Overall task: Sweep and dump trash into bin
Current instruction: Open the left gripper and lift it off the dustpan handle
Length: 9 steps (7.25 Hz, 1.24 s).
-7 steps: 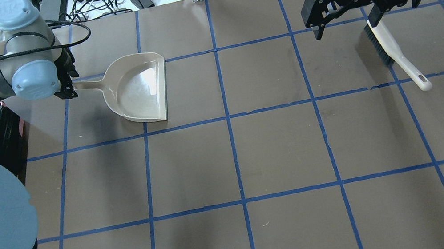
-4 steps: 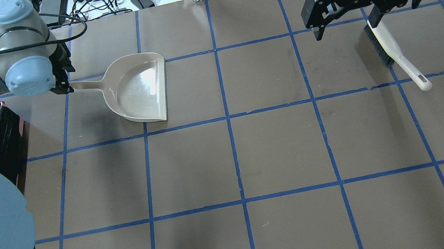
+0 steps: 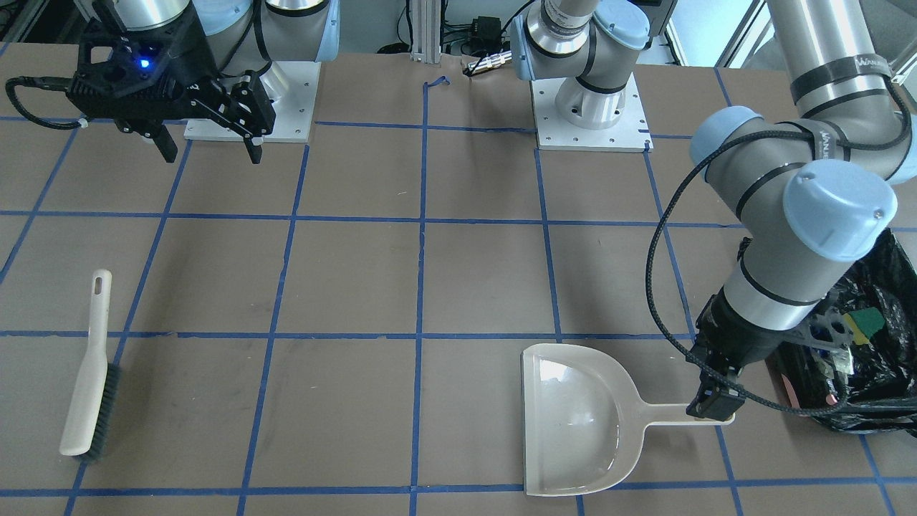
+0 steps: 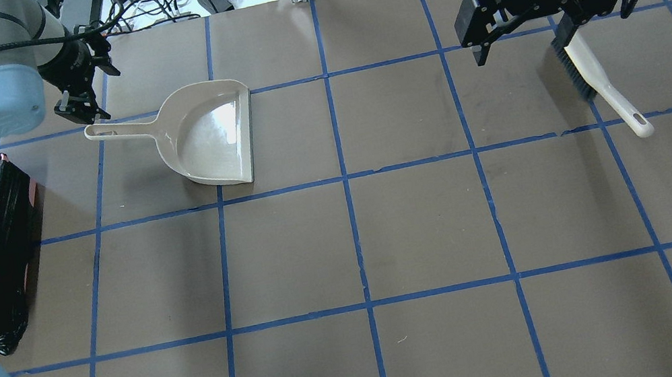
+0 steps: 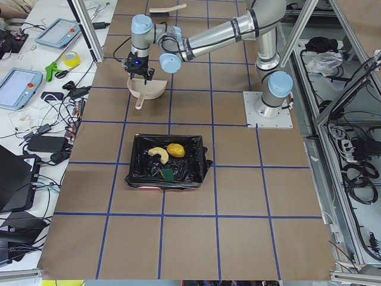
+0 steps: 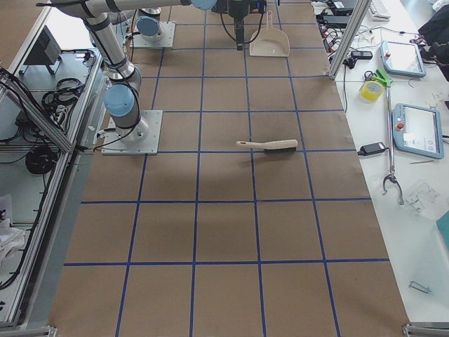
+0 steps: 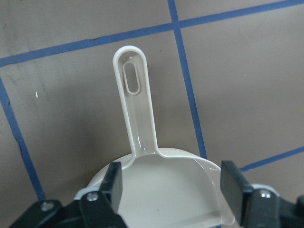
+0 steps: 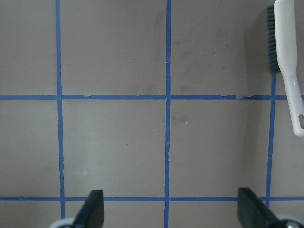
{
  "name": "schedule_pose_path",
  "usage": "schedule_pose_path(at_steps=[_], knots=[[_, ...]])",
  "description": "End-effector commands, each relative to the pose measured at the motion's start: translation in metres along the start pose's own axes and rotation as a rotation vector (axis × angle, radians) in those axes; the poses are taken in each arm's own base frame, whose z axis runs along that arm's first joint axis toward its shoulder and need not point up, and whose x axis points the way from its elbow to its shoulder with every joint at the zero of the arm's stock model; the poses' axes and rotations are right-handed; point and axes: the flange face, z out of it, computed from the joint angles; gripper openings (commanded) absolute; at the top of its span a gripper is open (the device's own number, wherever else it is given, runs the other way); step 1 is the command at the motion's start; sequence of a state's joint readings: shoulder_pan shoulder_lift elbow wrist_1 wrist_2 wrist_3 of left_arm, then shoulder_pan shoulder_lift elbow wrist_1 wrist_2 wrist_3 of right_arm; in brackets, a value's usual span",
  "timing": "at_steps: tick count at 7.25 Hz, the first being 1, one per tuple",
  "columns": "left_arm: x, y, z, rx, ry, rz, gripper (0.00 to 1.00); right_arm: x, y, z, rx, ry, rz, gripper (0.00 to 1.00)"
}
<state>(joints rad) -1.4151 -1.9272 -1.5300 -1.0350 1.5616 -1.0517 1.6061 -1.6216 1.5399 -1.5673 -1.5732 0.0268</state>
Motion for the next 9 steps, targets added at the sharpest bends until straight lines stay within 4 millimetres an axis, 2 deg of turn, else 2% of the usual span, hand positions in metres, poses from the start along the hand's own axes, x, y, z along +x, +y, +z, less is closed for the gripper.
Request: schedule_pose_path(at_steps=[1, 2, 3, 4, 5, 6, 7, 9], knots=[[-0.009, 0.026, -0.037, -0.031, -0.037, 0.268, 0.85, 0.000, 0.000, -0.001, 0.002, 0.001, -0.002, 1.00], [-0.014, 0.033, -0.054, -0.025, -0.029, 0.357, 0.92, 0.000, 0.000, 0.000, -0.001, 0.001, 0.001, 1.00], [-0.017, 0.037, -0.068, -0.019, -0.018, 0.369, 1.00, 0.000, 0.001, 0.000, 0.000, 0.001, 0.002, 1.00], [-0.019, 0.048, -0.079, -0.032, 0.001, 0.476, 1.00, 0.000, 0.001, -0.001, 0.002, -0.001, 0.002, 1.00], [-0.020, 0.067, -0.090, -0.038, 0.019, 0.594, 1.00, 0.000, 0.000, -0.001, 0.002, -0.001, 0.004, 1.00], [-0.025, 0.094, -0.095, -0.084, 0.014, 0.643, 1.00, 0.000, 0.001, -0.002, 0.003, -0.001, 0.004, 1.00], [-0.029, 0.108, -0.106, -0.068, 0.013, 0.659, 1.00, -0.001, 0.001, -0.001, 0.002, -0.001, 0.002, 1.00], [-0.035, 0.117, -0.103, -0.083, 0.005, 0.695, 1.00, -0.001, 0.001, -0.001, 0.002, -0.001, 0.002, 1.00]])
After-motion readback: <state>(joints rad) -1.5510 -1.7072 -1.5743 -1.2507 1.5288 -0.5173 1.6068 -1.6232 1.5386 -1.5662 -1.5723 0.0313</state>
